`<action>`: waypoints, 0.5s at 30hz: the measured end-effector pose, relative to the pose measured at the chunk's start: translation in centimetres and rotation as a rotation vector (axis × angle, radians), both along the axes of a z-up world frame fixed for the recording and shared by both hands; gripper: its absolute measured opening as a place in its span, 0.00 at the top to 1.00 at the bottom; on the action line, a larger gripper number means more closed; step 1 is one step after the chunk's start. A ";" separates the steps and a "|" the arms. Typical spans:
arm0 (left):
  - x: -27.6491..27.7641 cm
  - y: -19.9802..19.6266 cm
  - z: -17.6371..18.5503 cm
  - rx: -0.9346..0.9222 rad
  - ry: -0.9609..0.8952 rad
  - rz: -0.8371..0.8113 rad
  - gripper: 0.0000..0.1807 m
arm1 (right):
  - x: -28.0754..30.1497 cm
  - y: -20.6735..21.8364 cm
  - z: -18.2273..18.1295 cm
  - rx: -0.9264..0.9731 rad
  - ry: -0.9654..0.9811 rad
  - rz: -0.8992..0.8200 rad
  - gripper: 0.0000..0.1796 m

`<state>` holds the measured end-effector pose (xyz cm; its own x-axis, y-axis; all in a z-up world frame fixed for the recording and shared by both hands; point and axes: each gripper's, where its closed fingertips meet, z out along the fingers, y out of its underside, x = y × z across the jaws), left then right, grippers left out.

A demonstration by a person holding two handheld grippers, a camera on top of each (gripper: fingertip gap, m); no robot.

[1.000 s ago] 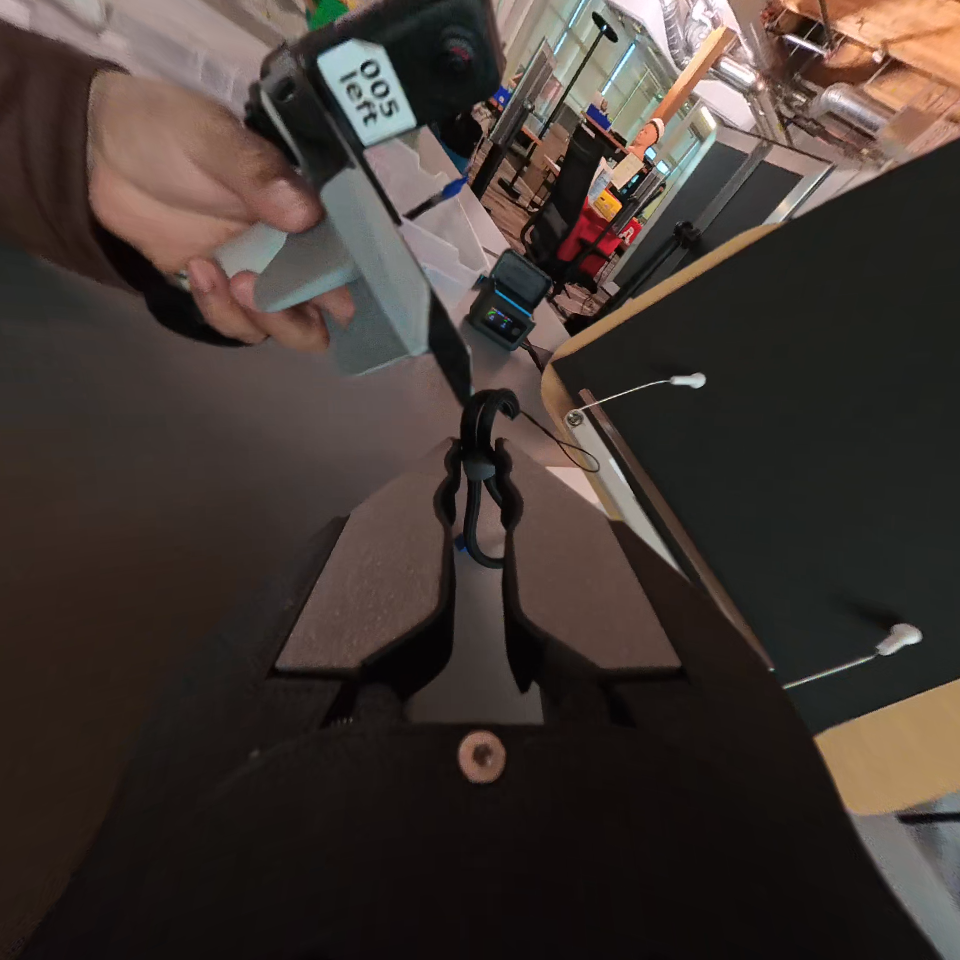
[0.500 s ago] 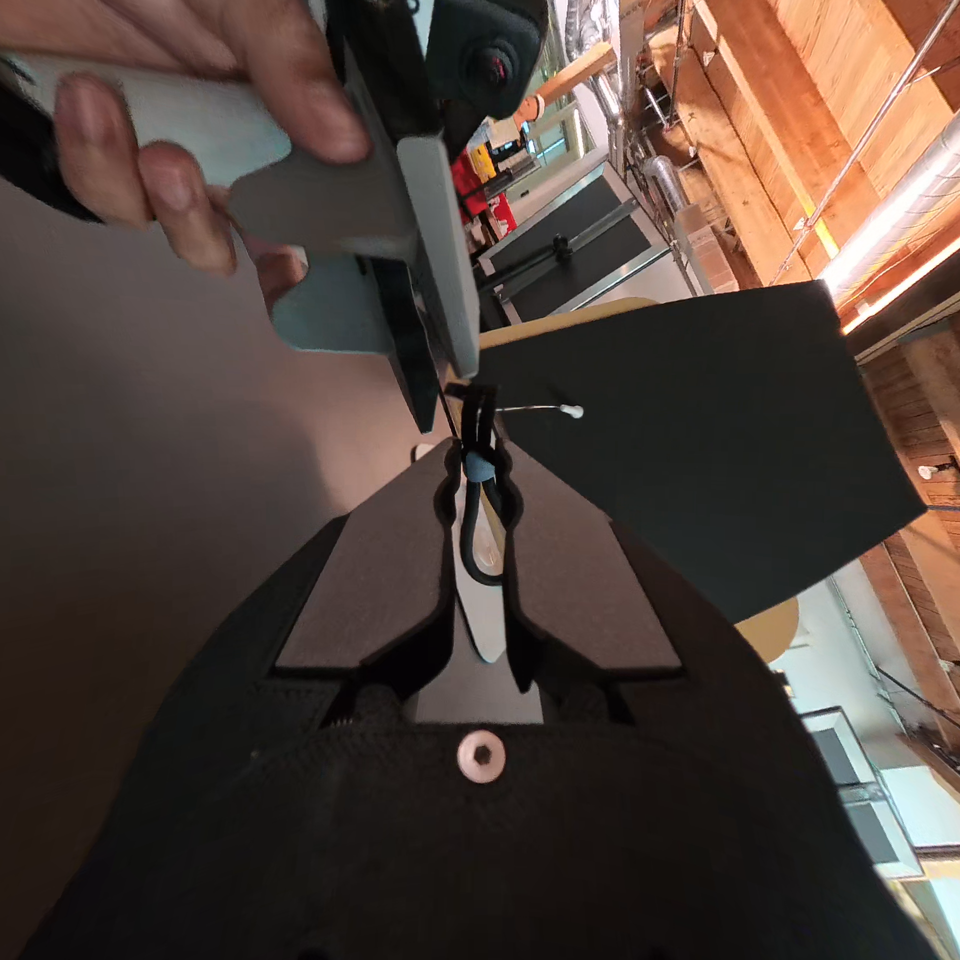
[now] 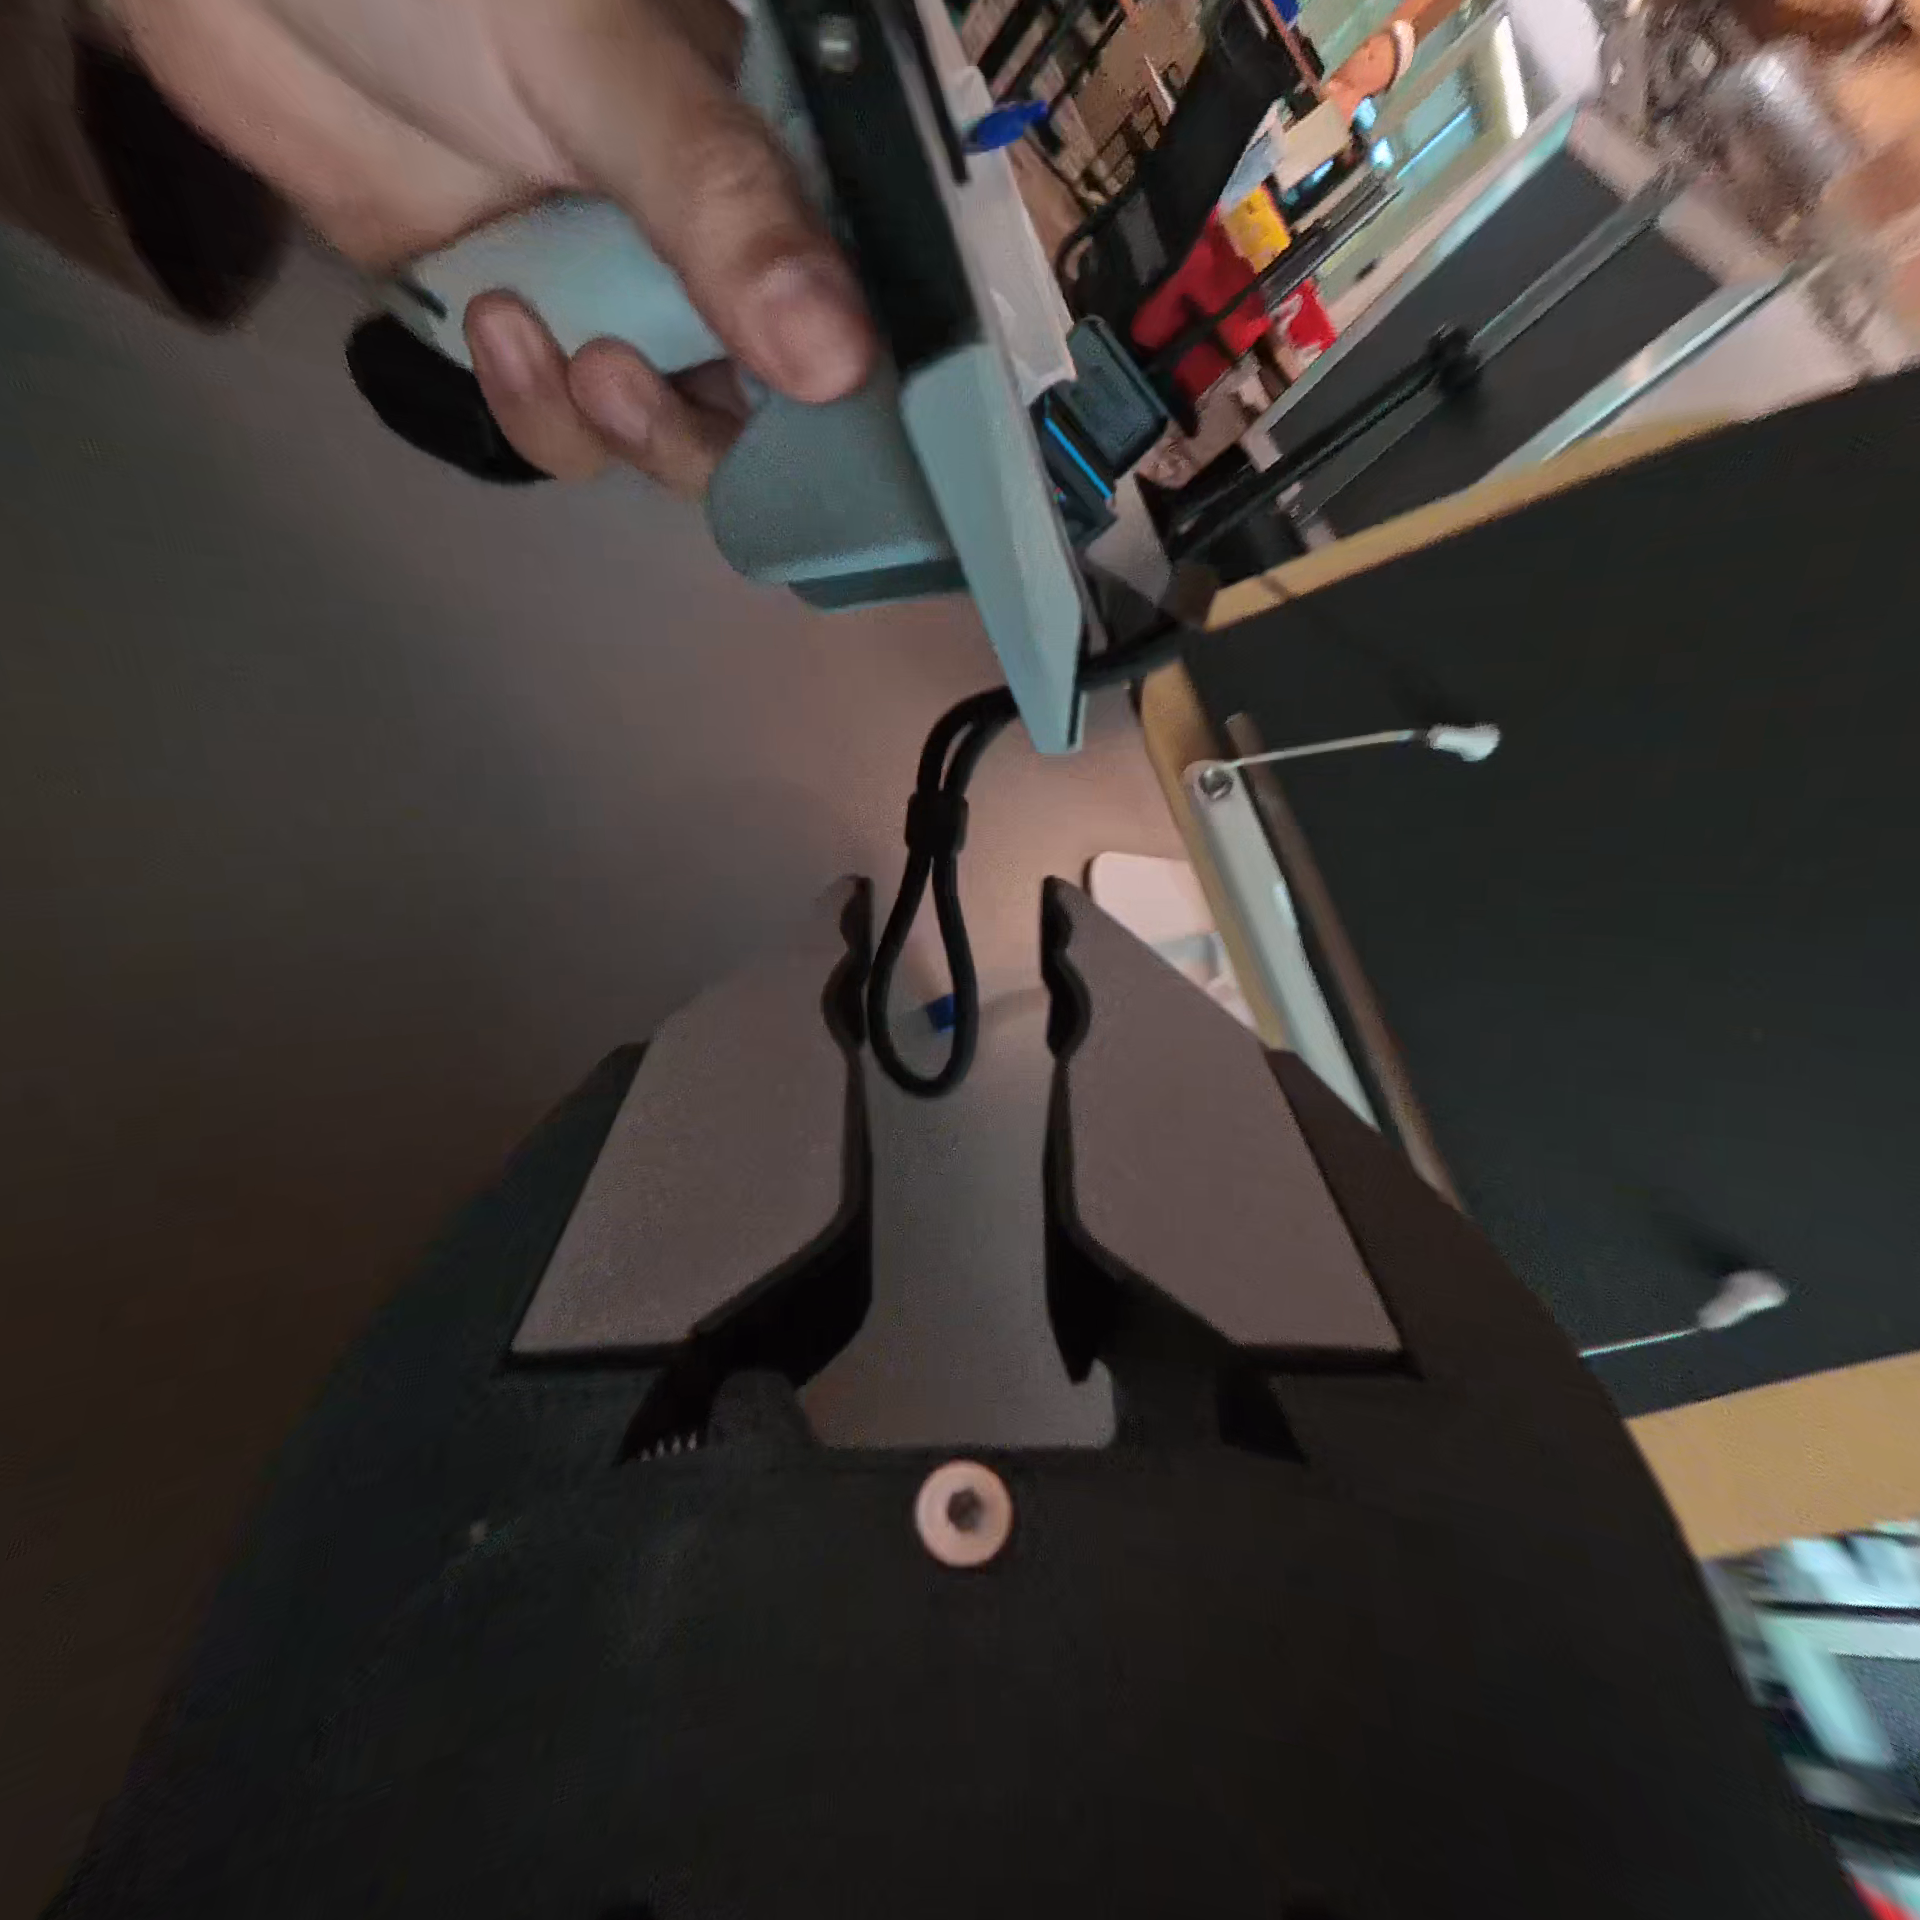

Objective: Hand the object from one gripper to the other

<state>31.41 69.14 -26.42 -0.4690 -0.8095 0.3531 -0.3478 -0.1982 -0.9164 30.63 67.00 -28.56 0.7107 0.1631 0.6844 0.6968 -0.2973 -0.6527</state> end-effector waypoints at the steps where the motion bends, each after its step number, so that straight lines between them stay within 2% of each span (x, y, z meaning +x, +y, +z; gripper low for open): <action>1: 0.1 0.2 0.0 0.063 -0.018 0.025 0.98 | 0.4 -0.1 0.0 -0.006 0.086 0.001 0.81; 6: 0.2 -0.2 0.0 0.373 -0.114 0.080 0.98 | -0.1 -0.1 0.9 0.004 0.530 0.082 0.78; 11: 0.1 -1.9 -1.1 0.612 -0.151 0.058 0.98 | -0.3 -0.1 2.6 0.075 0.703 0.129 0.78; 15: 0.0 -3.4 -2.3 0.753 -0.172 0.010 0.98 | -0.8 0.3 2.9 0.082 0.819 0.161 0.82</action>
